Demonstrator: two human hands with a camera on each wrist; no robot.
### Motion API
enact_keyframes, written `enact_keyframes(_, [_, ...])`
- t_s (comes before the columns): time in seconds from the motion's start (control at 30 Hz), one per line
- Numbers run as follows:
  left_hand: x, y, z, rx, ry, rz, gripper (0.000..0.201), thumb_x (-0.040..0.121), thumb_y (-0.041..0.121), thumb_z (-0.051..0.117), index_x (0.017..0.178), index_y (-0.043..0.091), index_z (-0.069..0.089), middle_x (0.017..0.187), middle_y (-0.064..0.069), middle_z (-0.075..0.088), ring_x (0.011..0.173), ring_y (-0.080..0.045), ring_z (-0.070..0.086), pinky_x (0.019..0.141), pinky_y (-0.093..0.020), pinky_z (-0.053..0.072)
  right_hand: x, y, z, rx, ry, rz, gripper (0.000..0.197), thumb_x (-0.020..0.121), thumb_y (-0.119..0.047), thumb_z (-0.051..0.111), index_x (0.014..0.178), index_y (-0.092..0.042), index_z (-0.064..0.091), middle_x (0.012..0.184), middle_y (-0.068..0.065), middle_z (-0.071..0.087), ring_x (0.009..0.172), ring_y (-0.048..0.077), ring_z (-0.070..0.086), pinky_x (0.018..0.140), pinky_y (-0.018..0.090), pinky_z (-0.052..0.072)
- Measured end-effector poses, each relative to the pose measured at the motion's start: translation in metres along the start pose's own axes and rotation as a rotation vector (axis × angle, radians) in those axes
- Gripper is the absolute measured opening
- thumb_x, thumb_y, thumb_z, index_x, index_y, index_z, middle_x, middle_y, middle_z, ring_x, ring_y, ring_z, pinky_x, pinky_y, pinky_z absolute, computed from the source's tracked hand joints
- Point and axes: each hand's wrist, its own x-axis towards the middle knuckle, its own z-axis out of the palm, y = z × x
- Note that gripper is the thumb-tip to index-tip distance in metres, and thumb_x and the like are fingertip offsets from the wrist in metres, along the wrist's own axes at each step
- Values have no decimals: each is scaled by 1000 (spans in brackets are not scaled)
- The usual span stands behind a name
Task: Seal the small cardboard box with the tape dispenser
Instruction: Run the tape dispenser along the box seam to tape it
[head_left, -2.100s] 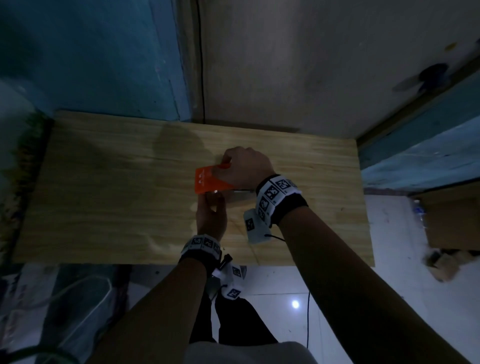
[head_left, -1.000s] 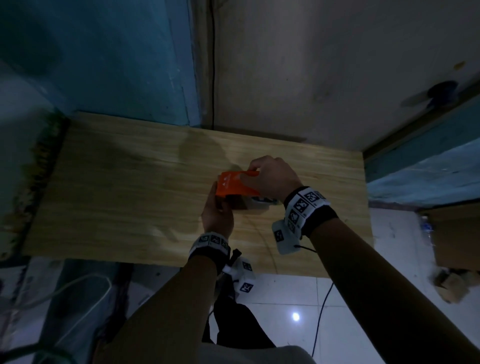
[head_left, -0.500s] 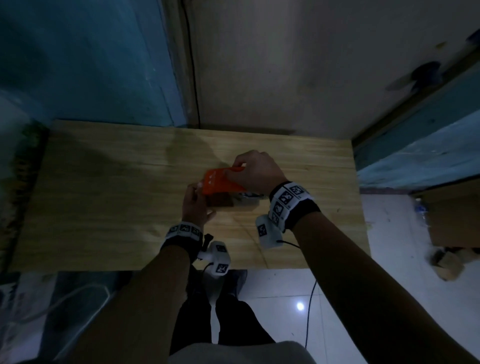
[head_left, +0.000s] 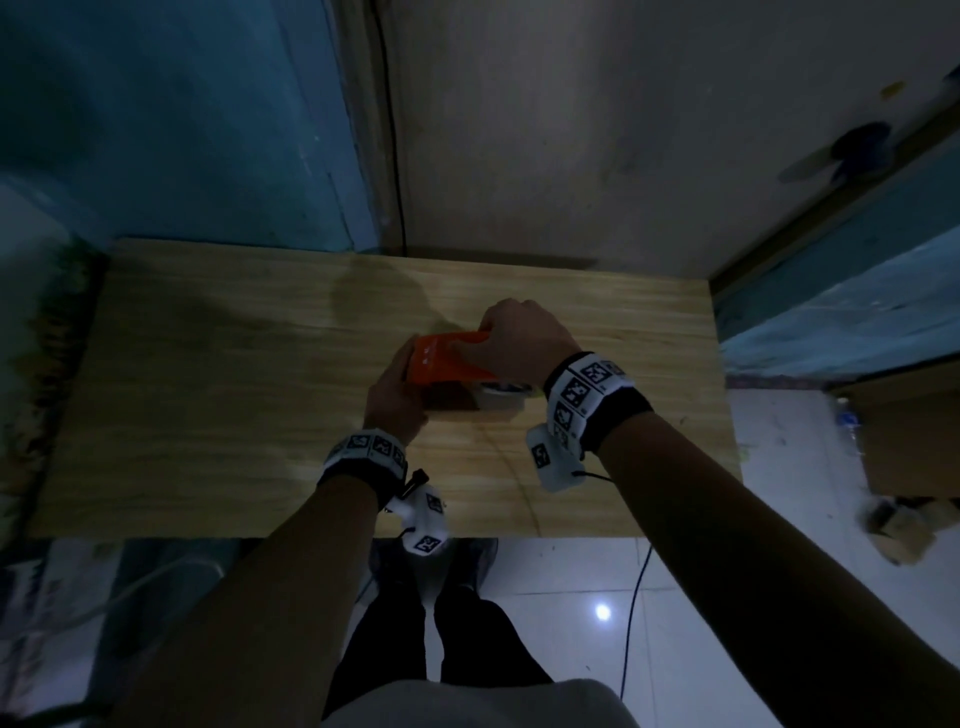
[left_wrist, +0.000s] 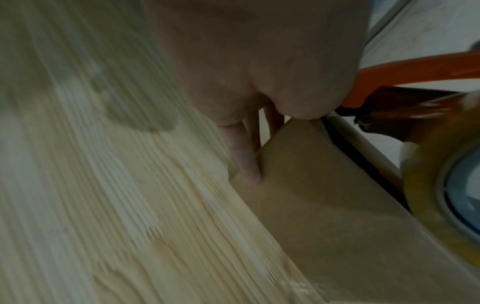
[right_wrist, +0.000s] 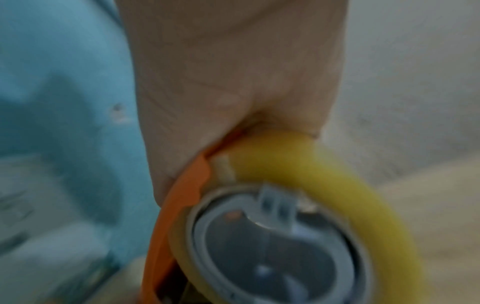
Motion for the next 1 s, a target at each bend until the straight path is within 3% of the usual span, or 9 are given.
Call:
enact_keyframes(0.1, [-4,7,0,174,53,78,48,98,19,43,141,39,38,104,1,61,89,-23,62,78,-39,57,-2,-1,-7,-73,-18,3,69,76,-75,58,101,-11,61,95,7,59,84,24,59,65,32,46])
enact_keyframes(0.17, [-9,13,0,253,96,83,40,102,29,35,141,36,38,91,2,58,79,-22,61,70,-32,52,-5,2,-12,-87,-21,-9,70,76,-75,59,100,-9,59,93,7,57,83,24,59,63,31,45])
enact_keyframes(0.3, [-14,17,1,302,120,108,37,102,44,21,133,36,42,77,5,57,64,-16,59,56,-24,43,-12,10,-17,-127,-33,-23,65,77,-75,59,82,-10,56,76,4,56,67,20,57,51,28,38])
enact_keyframes(0.37, [-15,19,2,317,123,97,40,101,48,18,132,37,41,77,5,59,62,-14,58,55,-23,44,-13,16,-21,-104,-38,-38,64,78,-73,60,75,-9,60,68,5,59,60,20,59,50,28,41])
enact_keyframes(0.47, [-18,22,2,298,107,93,44,99,54,15,131,38,41,86,-1,66,70,-20,64,65,-34,56,-17,28,-26,-84,-43,-63,64,78,-72,59,65,-9,62,57,4,59,52,21,58,47,27,40])
enact_keyframes(0.53, [-19,23,3,286,95,100,46,97,57,13,128,39,43,88,-1,68,71,-21,65,67,-37,58,-20,34,-28,-64,-52,-64,63,79,-70,60,63,-10,63,56,4,59,49,20,57,46,27,41])
enact_keyframes(0.73, [-20,25,6,320,106,93,41,98,54,13,123,41,43,85,-3,67,72,-25,66,64,-38,58,-26,50,-30,-55,-71,-37,55,81,-68,61,64,-16,63,58,5,62,51,22,65,43,27,45])
enact_keyframes(0.9, [-21,25,9,373,132,81,42,99,52,13,132,41,38,89,-8,66,73,-28,64,64,-38,56,-33,63,-30,-70,-70,-24,51,84,-66,59,63,-20,60,60,2,61,50,17,63,42,24,41])
enact_keyframes(1.0, [-20,26,11,410,141,64,44,100,51,14,137,39,35,87,-8,63,69,-26,61,59,-33,51,-39,74,-33,-65,-69,-16,52,86,-64,59,67,-17,64,62,4,63,50,15,63,41,25,45])
